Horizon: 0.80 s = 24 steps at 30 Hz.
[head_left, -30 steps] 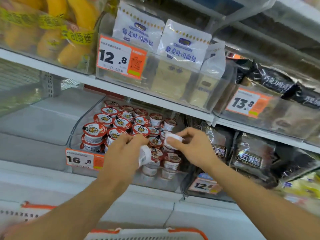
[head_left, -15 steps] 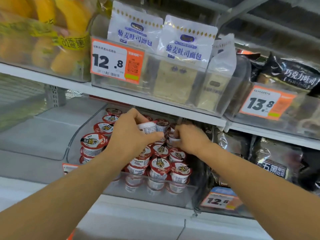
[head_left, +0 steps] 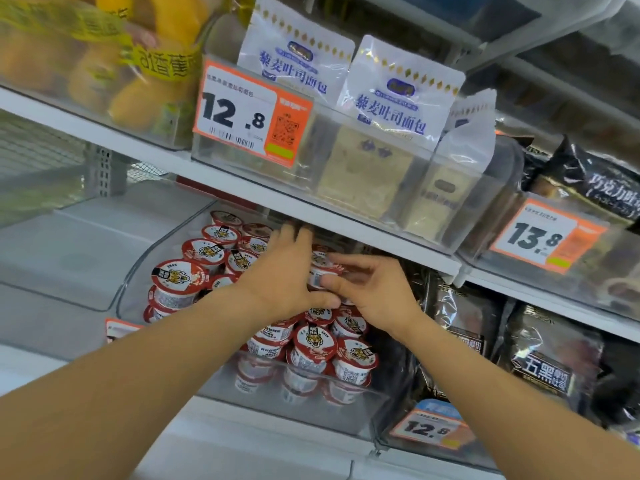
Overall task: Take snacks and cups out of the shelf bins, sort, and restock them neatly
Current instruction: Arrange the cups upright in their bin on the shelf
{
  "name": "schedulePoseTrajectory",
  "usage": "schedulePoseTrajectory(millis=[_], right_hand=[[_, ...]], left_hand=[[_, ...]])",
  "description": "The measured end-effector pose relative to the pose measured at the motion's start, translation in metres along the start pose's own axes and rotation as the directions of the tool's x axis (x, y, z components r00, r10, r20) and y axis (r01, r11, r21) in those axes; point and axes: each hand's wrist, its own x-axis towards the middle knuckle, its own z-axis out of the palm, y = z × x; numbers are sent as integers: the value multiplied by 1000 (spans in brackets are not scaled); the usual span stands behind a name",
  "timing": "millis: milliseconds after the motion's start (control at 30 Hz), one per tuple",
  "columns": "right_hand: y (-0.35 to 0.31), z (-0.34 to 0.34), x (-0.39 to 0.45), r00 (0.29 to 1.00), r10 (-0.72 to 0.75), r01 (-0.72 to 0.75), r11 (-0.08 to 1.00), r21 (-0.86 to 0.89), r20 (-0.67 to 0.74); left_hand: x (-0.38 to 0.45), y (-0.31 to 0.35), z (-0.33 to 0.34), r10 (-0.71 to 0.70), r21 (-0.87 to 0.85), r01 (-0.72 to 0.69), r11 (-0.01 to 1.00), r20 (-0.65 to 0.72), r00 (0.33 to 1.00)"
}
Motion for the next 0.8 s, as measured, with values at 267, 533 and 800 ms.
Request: schedulePoseTrajectory(millis=[267,533,800], right_hand=[[19,11,18,1000,-4,4,817,-576,2],[18,22,26,999,-11,-14,759,-651,-35],[13,24,28,998,62,-53,666,-744,-16]], left_hand=[[-1,-19,8,-236,351,94,932,390,890],[-3,-19,9,-247,403,82,912,377,893],[-1,-16,4,-228,409,69,910,354,907]])
